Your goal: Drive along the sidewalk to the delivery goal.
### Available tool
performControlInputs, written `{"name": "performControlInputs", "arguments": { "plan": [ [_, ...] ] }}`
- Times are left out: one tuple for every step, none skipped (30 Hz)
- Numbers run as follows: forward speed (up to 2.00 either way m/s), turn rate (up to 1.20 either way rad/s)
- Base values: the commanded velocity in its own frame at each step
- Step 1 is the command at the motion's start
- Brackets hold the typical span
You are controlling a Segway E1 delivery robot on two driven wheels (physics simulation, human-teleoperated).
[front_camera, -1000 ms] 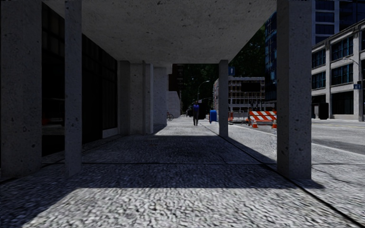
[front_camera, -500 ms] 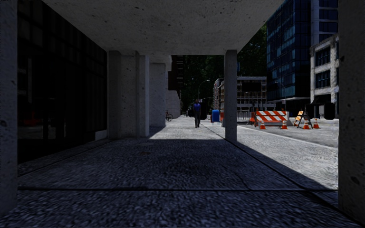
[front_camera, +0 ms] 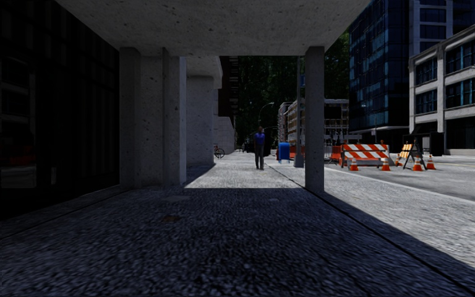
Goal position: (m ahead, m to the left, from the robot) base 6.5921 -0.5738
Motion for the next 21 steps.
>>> {"name": "performControlInputs", "arguments": {
  "plan": [
    [2.00,0.12],
    [2.00,0.12],
    [2.00,0.12],
    [2.00,0.00],
    [2.00,0.00],
    [2.00,0.00],
    [2.00,0.00],
    [2.00,0.00],
    [2.00,0.00],
    [2.00,0.00],
    [2.00,0.00],
    [2.00,0.00],
    [2.00,0.00],
    [2.00,0.00],
    [2.00,0.00],
    [2.00,0.00],
    [2.00,0.00],
    [2.00,0.00],
    [2.00,0.00],
    [2.00,0.00],
    [2.00,0.00]
  ]
}}
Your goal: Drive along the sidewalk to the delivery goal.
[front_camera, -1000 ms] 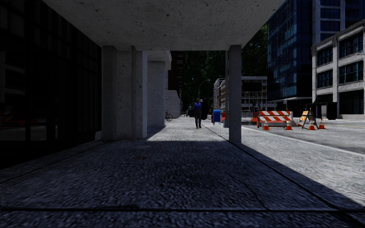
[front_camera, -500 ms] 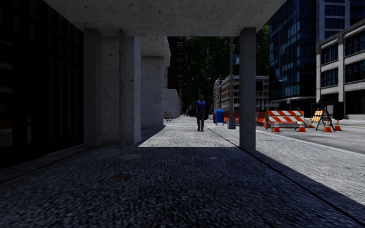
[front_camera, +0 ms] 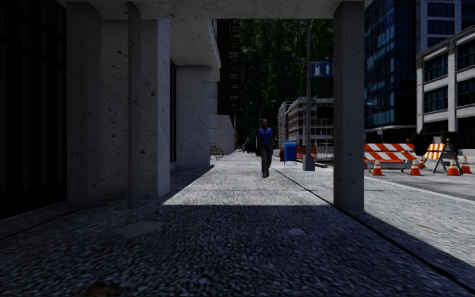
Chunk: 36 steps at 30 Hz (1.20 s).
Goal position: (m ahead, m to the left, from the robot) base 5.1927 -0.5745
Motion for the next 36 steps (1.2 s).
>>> {"name": "performControlInputs", "arguments": {
  "plan": [
    [2.00,0.00],
    [2.00,0.00],
    [2.00,0.00],
    [2.00,0.00],
    [2.00,0.00],
    [2.00,0.00],
    [2.00,0.00],
    [2.00,0.00],
    [2.00,0.00],
    [2.00,0.00],
    [2.00,0.00],
    [2.00,0.00],
    [2.00,0.00],
    [2.00,0.00],
    [2.00,0.00],
    [2.00,0.00],
    [1.87,0.00],
    [1.74,0.00],
    [1.74,0.00],
    [1.53,0.00],
    [1.44,0.00],
    [1.41,0.00],
    [1.41,0.00],
    [1.40,0.40],
    [1.39,0.62],
    [1.39,0.68],
    [1.39,0.68],
    [1.41,0.63],
    [1.42,0.61],
    [1.42,0.61],
    [1.43,0.61],
    [1.43,0.61],
    [1.44,0.59],
    [1.44,0.59],
    [1.45,0.58],
    [1.46,0.58]
  ]
}}
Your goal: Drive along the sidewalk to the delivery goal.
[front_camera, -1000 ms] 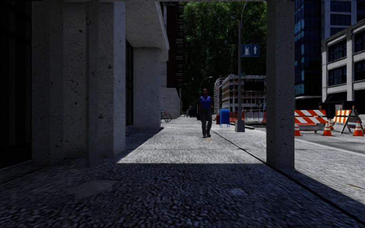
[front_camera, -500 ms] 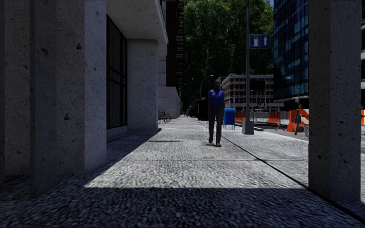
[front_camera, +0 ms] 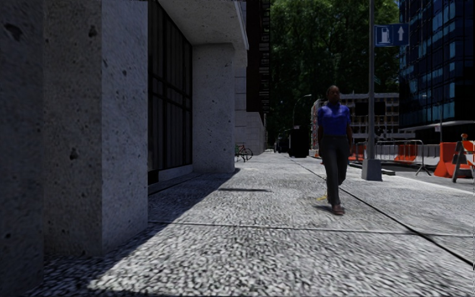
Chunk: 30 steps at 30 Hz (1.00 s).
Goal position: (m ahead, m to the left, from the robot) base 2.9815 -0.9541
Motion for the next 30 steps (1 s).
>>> {"name": "performControlInputs", "arguments": {
  "plan": [
    [1.46,0.58],
    [1.46,0.58],
    [1.46,0.57],
    [1.46,0.50],
    [1.46,0.50],
    [1.46,0.31],
    [1.46,0.25],
    [1.46,0.00],
    [1.46,0.00],
    [1.48,0.00],
    [1.54,0.00],
    [1.63,0.00],
    [1.63,0.00],
    [1.68,0.00],
    [1.69,0.00],
    [1.69,0.00],
    [1.69,0.00],
    [1.67,0.00],
    [1.57,-0.18],
    [1.57,-0.18],
    [1.48,-0.46],
    [1.36,-0.56],
    [1.36,-0.56],
    [1.31,-0.58],
    [1.29,-0.59],
    [1.27,-0.59],
    [1.27,-0.59],
    [1.25,-0.59],
    [1.23,-0.59],
    [1.23,-0.59]
  ]
}}
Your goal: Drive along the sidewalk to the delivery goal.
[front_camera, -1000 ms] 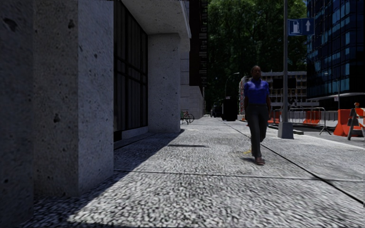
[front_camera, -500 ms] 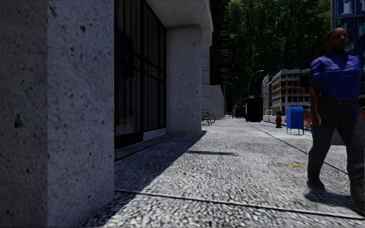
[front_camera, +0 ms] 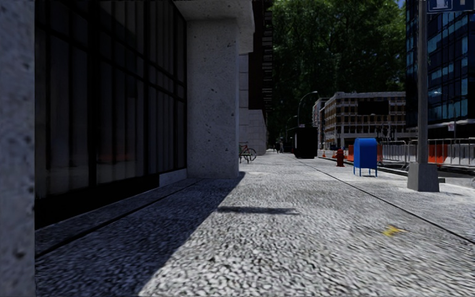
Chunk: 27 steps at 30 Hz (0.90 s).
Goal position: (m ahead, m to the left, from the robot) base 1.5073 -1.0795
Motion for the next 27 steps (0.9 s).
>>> {"name": "performControlInputs", "arguments": {
  "plan": [
    [1.23,-0.59],
    [1.22,-0.59],
    [1.22,-0.60],
    [1.22,-0.62],
    [1.22,-0.62],
    [1.21,-0.64],
    [1.21,-0.64],
    [1.21,-0.64],
    [1.21,-0.64],
    [1.20,-0.64],
    [1.20,-0.64],
    [1.20,-0.64],
    [1.20,-0.64],
    [1.23,-0.64],
    [1.23,-0.64],
    [1.25,-0.64],
    [1.26,-0.64],
    [1.26,-0.64],
    [1.26,-0.64],
    [1.26,-0.64],
    [1.26,-0.64],
    [1.26,-0.64],
    [1.26,-0.64],
    [1.25,-0.64],
    [1.25,-0.64],
    [1.25,-0.64],
    [1.25,-0.64]
  ]
}}
